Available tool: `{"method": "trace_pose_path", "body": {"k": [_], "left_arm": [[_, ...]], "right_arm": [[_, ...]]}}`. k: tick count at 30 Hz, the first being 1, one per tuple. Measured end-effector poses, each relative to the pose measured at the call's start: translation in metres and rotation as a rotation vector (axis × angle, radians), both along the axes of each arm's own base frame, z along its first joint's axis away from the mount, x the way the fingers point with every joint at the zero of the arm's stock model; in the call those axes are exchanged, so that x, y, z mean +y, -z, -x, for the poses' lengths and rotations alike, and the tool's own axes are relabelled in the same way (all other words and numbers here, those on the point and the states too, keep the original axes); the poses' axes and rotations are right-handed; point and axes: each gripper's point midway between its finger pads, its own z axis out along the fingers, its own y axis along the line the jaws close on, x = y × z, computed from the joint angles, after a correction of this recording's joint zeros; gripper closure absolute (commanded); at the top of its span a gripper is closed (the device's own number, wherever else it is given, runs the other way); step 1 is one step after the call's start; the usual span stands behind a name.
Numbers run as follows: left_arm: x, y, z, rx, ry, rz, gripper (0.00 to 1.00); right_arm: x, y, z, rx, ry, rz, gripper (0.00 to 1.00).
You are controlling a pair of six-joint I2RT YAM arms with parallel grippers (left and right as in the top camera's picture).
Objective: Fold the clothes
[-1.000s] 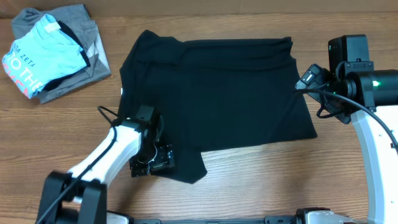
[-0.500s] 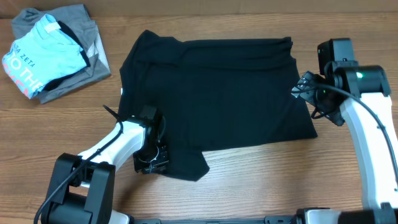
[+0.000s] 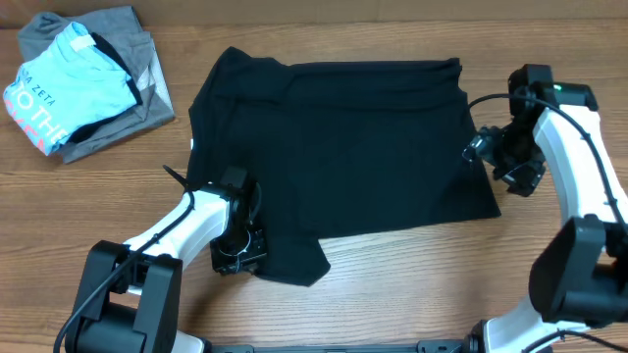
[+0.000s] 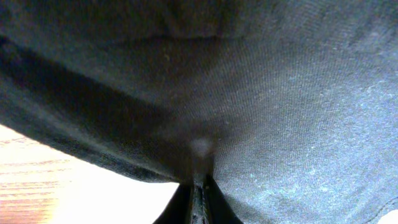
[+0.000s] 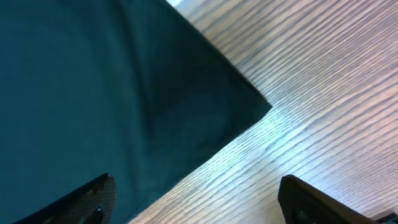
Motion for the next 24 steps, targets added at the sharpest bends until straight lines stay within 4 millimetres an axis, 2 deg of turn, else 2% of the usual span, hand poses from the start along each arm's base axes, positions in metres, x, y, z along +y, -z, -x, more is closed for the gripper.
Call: {"method": "trace_pose_path", "body": {"k": [3,7,15,20,22,24], "left_arm": [[0.000,0.000,0.000,-0.001,0.004,0.001,0.92],[0.000,0.000,0.000,-0.002,0.020,0.007,0.96],[0.000,0.000,0.000,-0.004,0.027,0.010,0.96],[0.000,0.000,0.000,-0.006,0.043,0.014,0.93],[0.000,0.000,0.000,-0.006,0.045,0.015,0.92],[0.000,0.000,0.000,-0.006,0.046,0.015,0.92]], "right_arm": [[0.000,0.007,0.001,0.007,0.014,-0.008,0.14],[-0.011,0.022,-0.001,-0.017,0.064,-0.010,0.16],[-0.033,0.061,0.027,0.034,0.155,-0.019,0.15],[-0.042,0.071,0.032,0.029,0.189,-0.019,0.22],[-0.044,0.072,0.029,0.014,0.191,-0.017,0.24],[-0.045,0.072,0.023,-0.010,0.189,-0.012,0.29]]}}
